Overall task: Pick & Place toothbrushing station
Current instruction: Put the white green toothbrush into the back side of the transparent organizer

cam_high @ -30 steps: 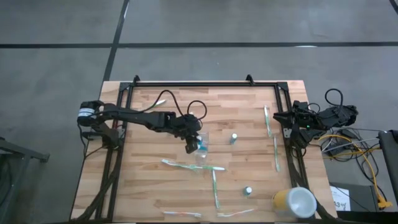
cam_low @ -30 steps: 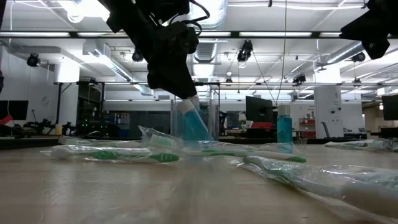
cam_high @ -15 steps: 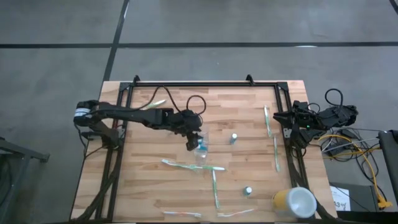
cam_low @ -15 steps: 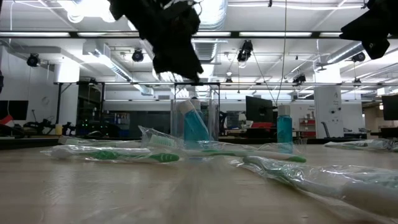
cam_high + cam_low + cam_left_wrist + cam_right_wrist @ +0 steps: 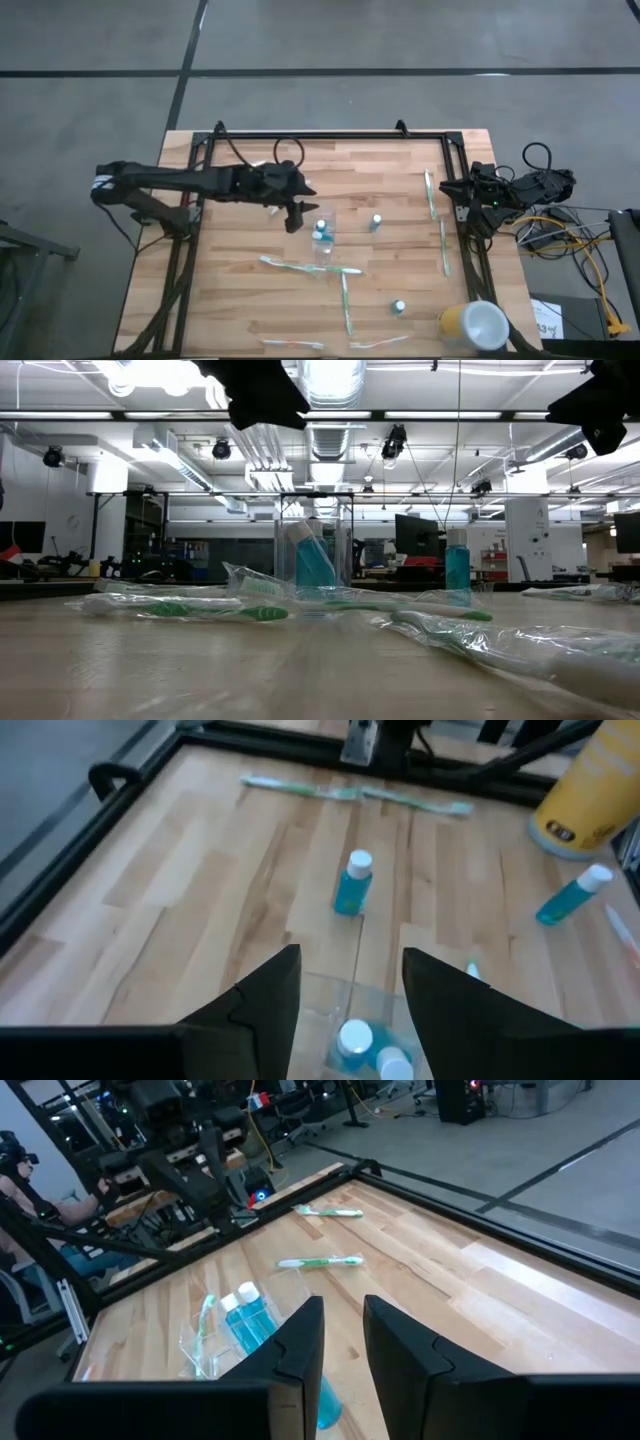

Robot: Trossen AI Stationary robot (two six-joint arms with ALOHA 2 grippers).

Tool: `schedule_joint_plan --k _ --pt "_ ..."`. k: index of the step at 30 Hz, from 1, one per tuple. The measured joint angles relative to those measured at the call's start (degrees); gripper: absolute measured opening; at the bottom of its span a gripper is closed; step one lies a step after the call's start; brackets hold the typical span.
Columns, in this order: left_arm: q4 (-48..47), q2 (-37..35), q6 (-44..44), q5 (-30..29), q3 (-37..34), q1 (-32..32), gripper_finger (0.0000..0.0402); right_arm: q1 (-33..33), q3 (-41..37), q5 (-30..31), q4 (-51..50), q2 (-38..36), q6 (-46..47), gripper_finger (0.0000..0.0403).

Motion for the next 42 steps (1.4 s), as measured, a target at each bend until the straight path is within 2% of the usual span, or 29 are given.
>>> schedule_joint_plan --k 5,12,17,22,27,35,42 --pt "1.4 -3.1 -0.62 -0.04 -3.64 0.07 0.0181 0.0 0.01 -0.02 -0.01 0.01 0.02 0.008" --pt "3.44 -6.69 -6.67 -0.07 -8.48 0.0 0.0181 0.0 0.01 -0.02 -0.02 0.0 0.0 0.0071" --pt "4.33 -9.28 -5.01 0.24 -12.13 -0.02 0.0181 0.0 0.02 -0.02 -0.02 0.0 0.0 0.0069" --pt "6.37 -12.01 -0.42 5.04 -16.56 -0.53 0.0181 0.0 0.02 0.0 -0.01 0.01 0.02 0.0075" --pt "7.98 -14.14 -3.51 7.58 -21.06 -0.42 0.0181 0.0 0.02 -0.02 -0.02 0.0 0.02 0.008" --pt "9.14 -15.16 -8.48 15.19 -25.88 -0.87 0.0181 0.0 0.02 0.0 0.0 0.0 0.02 0.0069" --pt "6.59 -15.18 -9.97 14.59 -28.09 -4.68 0.0181 0.0 0.01 -0.01 0.0 0.0 0.02 0.0073"
